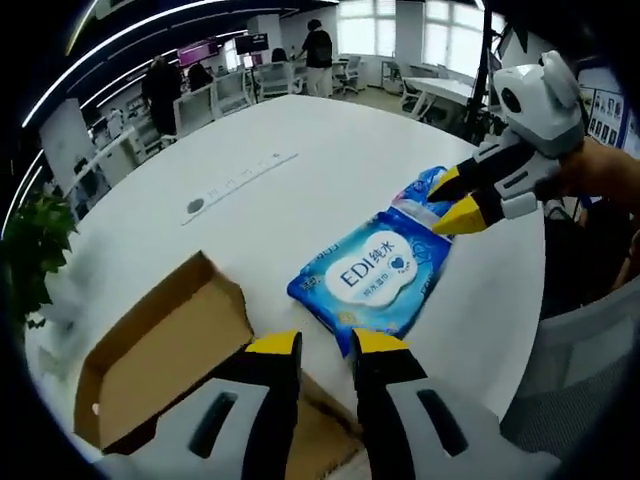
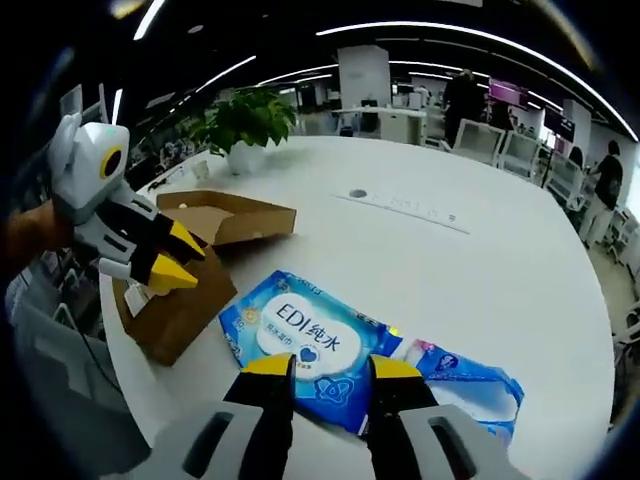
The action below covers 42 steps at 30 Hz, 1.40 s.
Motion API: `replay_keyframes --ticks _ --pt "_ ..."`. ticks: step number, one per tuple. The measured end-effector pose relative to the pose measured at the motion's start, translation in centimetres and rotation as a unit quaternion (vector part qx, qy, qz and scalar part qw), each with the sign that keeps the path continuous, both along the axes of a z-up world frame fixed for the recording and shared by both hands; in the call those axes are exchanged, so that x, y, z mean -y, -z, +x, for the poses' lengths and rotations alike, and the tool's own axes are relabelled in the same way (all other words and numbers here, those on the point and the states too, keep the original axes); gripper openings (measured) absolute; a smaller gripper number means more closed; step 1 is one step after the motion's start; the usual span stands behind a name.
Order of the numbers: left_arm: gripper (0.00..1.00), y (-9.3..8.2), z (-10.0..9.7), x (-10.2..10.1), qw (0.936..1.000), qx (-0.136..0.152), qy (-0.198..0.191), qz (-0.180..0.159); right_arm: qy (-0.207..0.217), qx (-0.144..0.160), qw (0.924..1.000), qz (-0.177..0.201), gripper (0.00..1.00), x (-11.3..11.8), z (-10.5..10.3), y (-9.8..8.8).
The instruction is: Operate the shoe box by opening the lid, removing the specified soft item, and placing it in the target area until the item is outside and the box remains undamaged.
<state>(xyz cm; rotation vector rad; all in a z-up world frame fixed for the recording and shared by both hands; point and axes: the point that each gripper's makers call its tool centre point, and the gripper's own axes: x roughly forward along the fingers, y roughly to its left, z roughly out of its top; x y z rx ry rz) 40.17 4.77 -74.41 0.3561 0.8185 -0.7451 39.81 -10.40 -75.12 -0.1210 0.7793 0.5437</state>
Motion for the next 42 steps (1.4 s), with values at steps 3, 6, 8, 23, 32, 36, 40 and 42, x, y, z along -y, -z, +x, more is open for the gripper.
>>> replay_keyframes --ticks 3,6,8,23,32,36,40,42 --pt "0.22 -0.5 -0.5 -1.0 0.9999 -0.007 -0.008 -0.009 -0.032 0.008 0.9994 -0.009 0.32 -0.9 -0.4 -0.7" --pt "0.25 -1.2 -0.9 -2.1 0.9996 -0.009 -0.019 -0.021 -0.068 0.003 0.9977 0.002 0.37 -2.3 -1.1 -1.2" --pt "0.27 -1.5 -1.1 -2.8 0.9994 -0.007 -0.025 -0.025 -0.087 -0.001 0.9962 0.006 0.39 -3.1 -1.6 -1.5" --pt "0.38 -5.1 -2.6 -9.0 0.9953 0.020 -0.083 -0.045 -0.207 -0.001 0.9782 0.008 0.48 -8.2 -3.1 -3.6" --pt "0.43 -6.8 -3.4 -13.4 0.9893 0.037 -0.127 -0.063 -0.276 0.008 0.9611 0.009 0.51 -12.0 -3.4 -4.8" --pt "0.43 -6.9 -3.8 -16.1 0.9857 0.038 -0.153 -0.059 -0.302 0.007 0.9532 0.011 0.52 -13.7 -3.7 -5.0" --pt "0.41 -6.8 -4.2 -18.5 0.9821 0.039 -0.176 -0.056 -0.324 0.006 0.9459 0.013 0.52 -15.2 -3.8 -5.3" --pt "0.41 -6.5 -4.5 -19.6 0.9807 0.035 -0.186 -0.050 -0.339 0.005 0.9409 0.012 0.53 -16.0 -4.0 -5.5"
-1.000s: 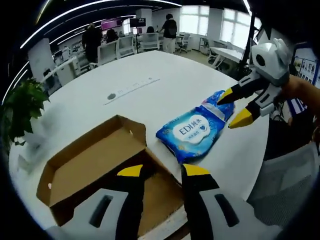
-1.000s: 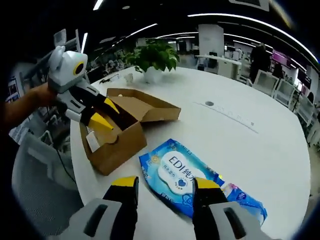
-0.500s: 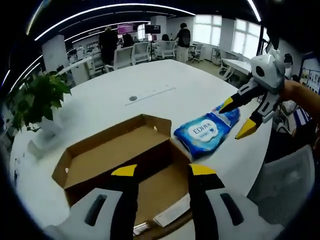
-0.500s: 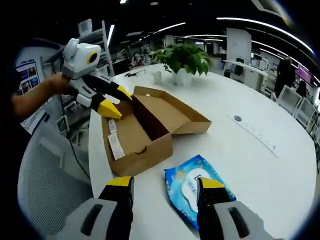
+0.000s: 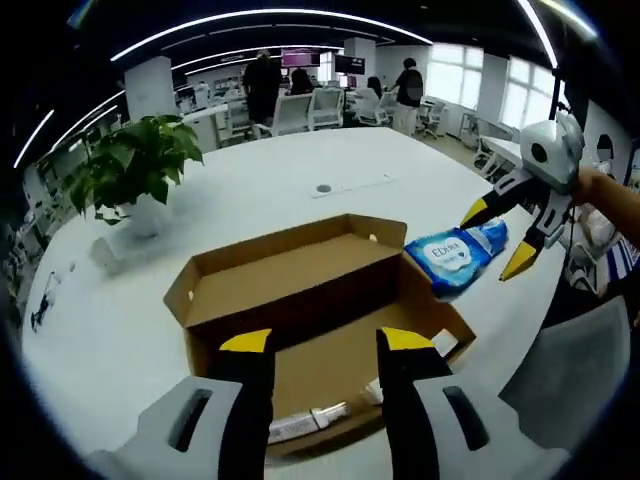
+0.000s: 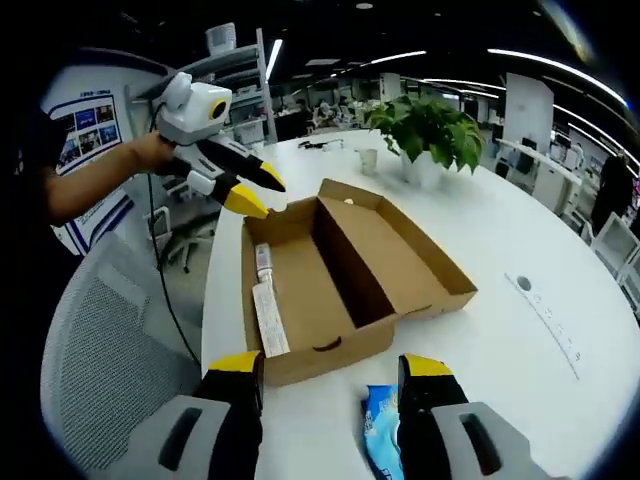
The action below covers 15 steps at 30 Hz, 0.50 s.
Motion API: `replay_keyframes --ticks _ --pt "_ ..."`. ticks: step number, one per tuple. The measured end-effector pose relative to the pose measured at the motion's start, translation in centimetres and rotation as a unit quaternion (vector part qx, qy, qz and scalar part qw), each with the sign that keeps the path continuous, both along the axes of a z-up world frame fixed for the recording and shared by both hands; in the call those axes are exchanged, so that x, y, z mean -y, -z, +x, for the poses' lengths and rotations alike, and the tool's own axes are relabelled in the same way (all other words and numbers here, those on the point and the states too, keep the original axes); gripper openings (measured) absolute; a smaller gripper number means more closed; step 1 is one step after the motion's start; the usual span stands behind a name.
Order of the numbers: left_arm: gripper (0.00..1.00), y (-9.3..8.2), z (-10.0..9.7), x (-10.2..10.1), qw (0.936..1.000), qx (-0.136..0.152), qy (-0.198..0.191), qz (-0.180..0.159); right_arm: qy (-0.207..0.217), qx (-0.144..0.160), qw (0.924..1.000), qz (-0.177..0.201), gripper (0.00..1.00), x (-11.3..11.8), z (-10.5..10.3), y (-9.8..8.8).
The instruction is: Operate the shoe box by opening the lid, removing the specified soft item, and placing it in the target area until the item is outside and the box remains undamaged.
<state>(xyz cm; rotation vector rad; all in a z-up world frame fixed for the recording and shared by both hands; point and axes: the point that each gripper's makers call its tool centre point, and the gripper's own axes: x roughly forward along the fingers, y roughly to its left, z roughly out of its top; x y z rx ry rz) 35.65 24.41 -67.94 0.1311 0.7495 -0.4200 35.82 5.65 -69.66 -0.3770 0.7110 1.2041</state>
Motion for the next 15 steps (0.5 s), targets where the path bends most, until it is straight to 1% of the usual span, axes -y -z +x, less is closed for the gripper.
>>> replay_keyframes --ticks 2,7,11,15 --pt "0.41 0.3 -0.4 -1.2 0.9999 -0.002 -0.012 0.001 -0.015 -0.004 0.9999 -0.003 0.54 -0.9 -0.2 0.1" --pt "0.41 0.8 -1.1 -3.3 0.9995 -0.007 -0.031 0.005 -0.040 -0.010 0.9990 -0.014 0.55 -2.2 -0.5 0.5" --pt "0.41 1.1 -1.6 -4.6 0.9991 -0.009 -0.041 0.008 -0.064 -0.018 0.9974 -0.027 0.56 -3.3 -1.0 1.3" --pt "0.41 1.8 -2.2 -6.6 0.9981 -0.013 -0.059 0.013 -0.085 -0.022 0.9955 -0.036 0.56 -4.3 -1.2 2.1"
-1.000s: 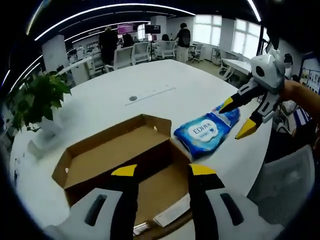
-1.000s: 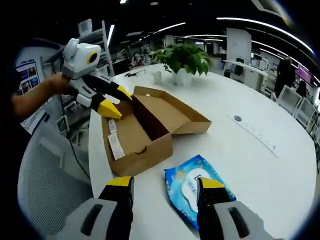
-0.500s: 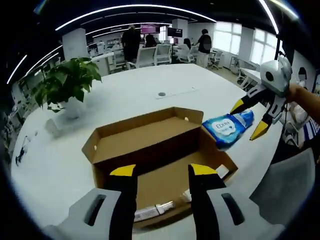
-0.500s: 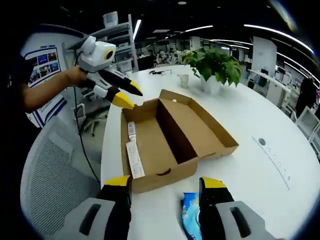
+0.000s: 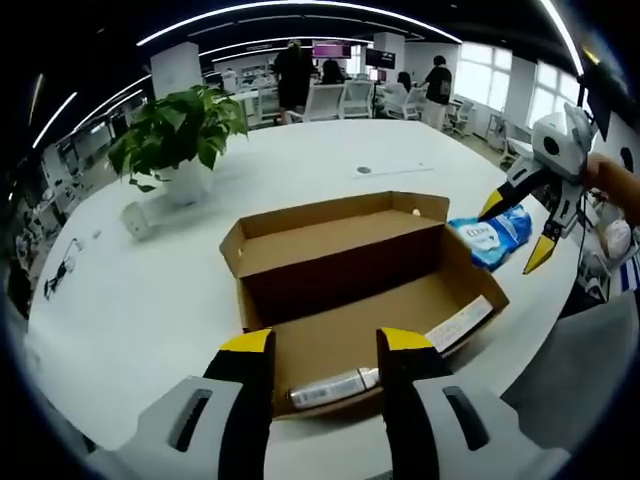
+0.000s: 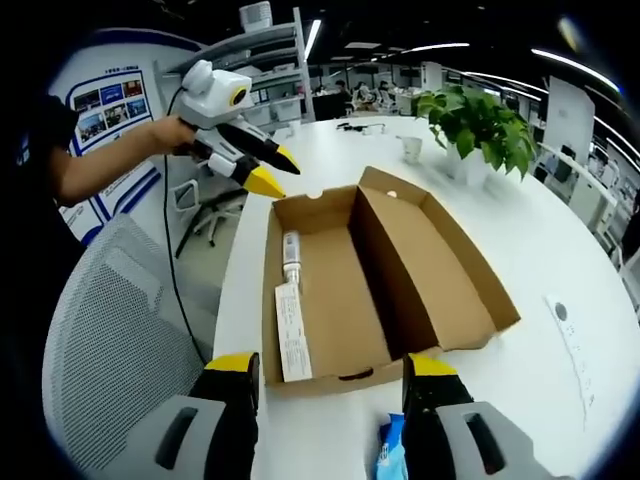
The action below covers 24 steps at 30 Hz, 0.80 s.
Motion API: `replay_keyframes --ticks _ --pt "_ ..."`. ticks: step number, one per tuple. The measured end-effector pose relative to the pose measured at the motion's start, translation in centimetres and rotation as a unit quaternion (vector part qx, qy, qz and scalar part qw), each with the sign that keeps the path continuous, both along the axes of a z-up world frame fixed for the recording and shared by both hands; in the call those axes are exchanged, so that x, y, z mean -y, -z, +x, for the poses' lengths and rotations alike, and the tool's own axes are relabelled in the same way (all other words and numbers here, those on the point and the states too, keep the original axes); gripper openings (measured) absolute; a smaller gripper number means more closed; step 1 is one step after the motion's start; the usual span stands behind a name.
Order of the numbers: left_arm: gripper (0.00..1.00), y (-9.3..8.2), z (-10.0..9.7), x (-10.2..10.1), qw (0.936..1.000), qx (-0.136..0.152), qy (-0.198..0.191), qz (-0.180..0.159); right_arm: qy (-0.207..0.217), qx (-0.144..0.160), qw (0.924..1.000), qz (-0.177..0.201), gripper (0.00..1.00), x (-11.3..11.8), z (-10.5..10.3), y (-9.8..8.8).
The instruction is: Operate the shoe box by opening the lid, removing the specified soft item, and placing it in the target area until the item is outside and the box remains undamaged.
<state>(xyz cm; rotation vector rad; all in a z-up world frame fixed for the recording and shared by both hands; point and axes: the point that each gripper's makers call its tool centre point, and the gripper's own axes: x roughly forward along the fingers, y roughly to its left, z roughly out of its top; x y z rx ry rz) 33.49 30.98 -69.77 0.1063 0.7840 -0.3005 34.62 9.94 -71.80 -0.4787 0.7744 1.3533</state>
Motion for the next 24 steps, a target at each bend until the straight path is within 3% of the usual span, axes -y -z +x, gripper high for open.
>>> replay_keyframes --ticks 12,16,24 --pt "0.36 2.9 -1.4 -3.8 0.9988 -0.018 -0.046 0.006 -0.046 0.005 0.9983 -0.037 0.55 -1.9 -0.4 2.8" --pt "0.32 3.7 -1.6 -4.4 0.9979 -0.022 -0.060 0.000 -0.060 0.010 0.9970 -0.048 0.54 -2.5 -0.4 3.5" --pt "0.21 5.1 -1.9 -5.2 0.9961 -0.034 -0.080 -0.013 -0.072 -0.011 0.9951 -0.066 0.51 -3.7 -0.8 5.4"
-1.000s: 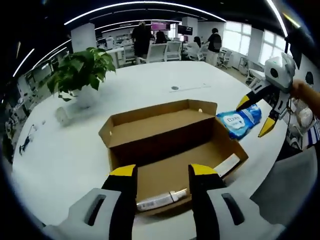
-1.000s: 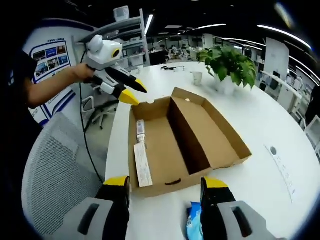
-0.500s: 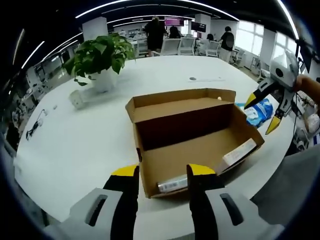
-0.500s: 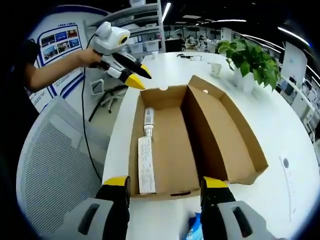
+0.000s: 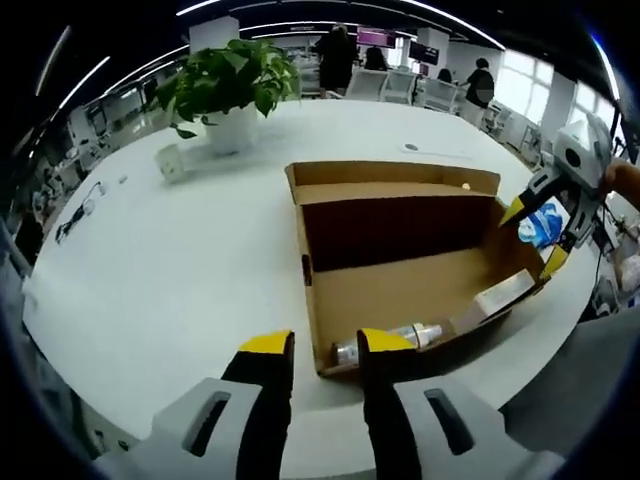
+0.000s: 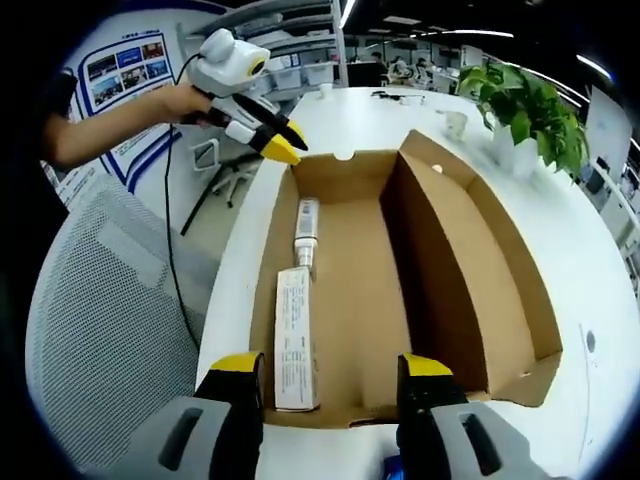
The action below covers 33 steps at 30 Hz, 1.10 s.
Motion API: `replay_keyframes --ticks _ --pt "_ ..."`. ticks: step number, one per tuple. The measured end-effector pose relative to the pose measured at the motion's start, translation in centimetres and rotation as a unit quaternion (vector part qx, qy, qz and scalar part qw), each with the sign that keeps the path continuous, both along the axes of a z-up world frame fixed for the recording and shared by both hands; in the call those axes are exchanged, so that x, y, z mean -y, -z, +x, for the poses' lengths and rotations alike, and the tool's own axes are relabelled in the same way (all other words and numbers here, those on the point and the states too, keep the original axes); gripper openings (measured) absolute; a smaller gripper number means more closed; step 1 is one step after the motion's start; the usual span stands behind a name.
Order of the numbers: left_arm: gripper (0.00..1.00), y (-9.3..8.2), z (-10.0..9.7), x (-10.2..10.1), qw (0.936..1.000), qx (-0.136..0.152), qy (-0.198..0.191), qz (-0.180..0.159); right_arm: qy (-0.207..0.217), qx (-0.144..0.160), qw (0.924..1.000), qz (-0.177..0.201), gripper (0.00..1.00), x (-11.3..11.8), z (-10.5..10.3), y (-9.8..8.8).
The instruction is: Operate the shoe box by opening the lid, removing the specified soft item, and placing it in the target area until the item is outside and the box remains undamaged.
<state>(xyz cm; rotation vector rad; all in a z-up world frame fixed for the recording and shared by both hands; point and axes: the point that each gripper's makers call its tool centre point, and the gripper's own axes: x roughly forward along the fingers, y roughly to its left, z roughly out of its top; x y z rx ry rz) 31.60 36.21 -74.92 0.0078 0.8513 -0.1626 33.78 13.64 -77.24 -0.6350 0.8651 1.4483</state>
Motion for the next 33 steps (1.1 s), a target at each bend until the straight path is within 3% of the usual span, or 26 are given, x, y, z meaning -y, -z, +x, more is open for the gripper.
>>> replay_keyframes --ticks 5,8,17,33 --pt "0.09 0.7 -0.2 -0.1 0.9999 -0.007 -0.005 -0.007 -0.003 -0.011 0.9999 -0.011 0.50 -0.2 -0.3 1.0" --pt "0.04 1.0 -0.4 -0.4 0.9999 -0.009 -0.009 -0.002 -0.015 0.000 0.9996 -0.025 0.49 0.0 -0.4 1.7" --pt "0.03 1.0 -0.5 -0.4 0.9997 -0.014 -0.013 -0.013 -0.018 0.027 0.9987 -0.040 0.48 0.8 0.7 1.6" --pt "0.02 1.0 -0.5 -0.4 0.9993 -0.021 -0.025 -0.018 -0.062 0.030 0.9974 -0.024 0.22 -1.8 -1.8 2.6"
